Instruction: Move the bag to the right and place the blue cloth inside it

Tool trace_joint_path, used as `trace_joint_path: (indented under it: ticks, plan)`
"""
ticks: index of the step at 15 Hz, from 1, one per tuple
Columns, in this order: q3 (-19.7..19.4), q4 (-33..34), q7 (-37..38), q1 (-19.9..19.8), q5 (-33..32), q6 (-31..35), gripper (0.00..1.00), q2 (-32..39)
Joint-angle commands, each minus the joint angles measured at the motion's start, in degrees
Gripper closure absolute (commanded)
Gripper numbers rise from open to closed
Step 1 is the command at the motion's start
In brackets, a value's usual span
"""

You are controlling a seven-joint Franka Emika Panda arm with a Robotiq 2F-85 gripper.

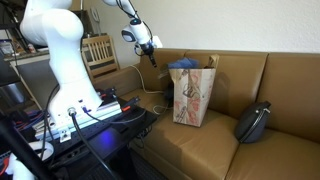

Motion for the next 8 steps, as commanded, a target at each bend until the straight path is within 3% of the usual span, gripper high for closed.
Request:
trace_joint_path:
  ticks: [1,5,8]
  plan:
    - [-0.3,3.3,0.3,-1.3,-5.9,-5.1,0.0,6.3]
    - [-3.1,3.6,5.0,0.2,-21.8,-12.9,0.0,11.8]
    - [-9.6,4.8,13.1,5.4,-38.1,-16.6,0.0,16.2]
